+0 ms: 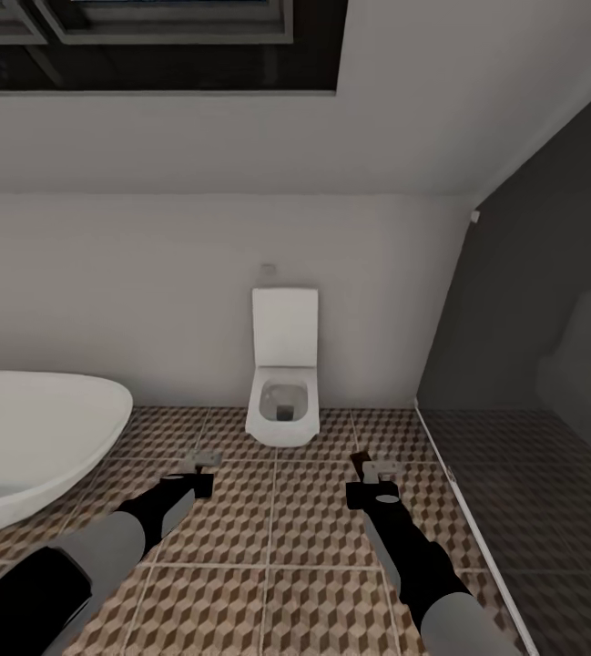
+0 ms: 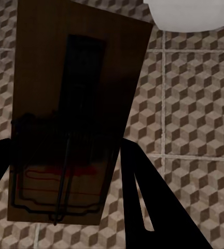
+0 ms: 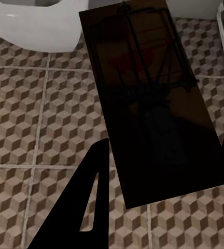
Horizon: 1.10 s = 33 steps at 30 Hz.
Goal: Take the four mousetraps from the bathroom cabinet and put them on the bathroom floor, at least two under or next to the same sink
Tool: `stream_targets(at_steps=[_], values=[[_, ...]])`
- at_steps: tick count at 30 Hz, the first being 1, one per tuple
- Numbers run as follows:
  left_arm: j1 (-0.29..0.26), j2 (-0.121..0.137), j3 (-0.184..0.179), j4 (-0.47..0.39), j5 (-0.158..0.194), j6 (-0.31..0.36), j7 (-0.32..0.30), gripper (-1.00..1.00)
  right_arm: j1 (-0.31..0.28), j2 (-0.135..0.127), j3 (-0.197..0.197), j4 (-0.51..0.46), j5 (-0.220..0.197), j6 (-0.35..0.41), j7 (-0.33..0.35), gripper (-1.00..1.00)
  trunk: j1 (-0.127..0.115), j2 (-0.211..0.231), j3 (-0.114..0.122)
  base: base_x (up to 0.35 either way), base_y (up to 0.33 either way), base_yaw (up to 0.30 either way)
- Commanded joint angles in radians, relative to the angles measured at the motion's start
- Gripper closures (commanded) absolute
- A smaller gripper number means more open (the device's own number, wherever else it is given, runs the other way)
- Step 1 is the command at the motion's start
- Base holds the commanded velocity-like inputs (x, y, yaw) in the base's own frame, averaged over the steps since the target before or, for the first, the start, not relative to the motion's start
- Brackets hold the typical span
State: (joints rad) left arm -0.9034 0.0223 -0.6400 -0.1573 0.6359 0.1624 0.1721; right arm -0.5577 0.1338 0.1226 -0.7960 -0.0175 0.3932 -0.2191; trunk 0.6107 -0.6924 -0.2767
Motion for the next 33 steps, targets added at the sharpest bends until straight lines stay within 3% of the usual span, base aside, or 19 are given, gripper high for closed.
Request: stream_targets(at_steps=[1, 33], values=[[0.0, 0.001, -0.009, -0.004, 0.005, 0.007, 0.009, 1.0, -0.001, 0.0, 0.003, -0.001, -0.003, 0.006, -0.006, 1.0, 0.004, -0.009, -0.006, 0.0, 0.0, 0.0], [0.006, -0.012, -0.009, -0.002, 0.005, 0.006, 0.009, 1.0, -0.001, 0.0, 0.003, -0.002, -0.002, 0.006, -0.008, 1.0, 0.127, -0.233, -0.158, 0.0, 0.0, 0.0]])
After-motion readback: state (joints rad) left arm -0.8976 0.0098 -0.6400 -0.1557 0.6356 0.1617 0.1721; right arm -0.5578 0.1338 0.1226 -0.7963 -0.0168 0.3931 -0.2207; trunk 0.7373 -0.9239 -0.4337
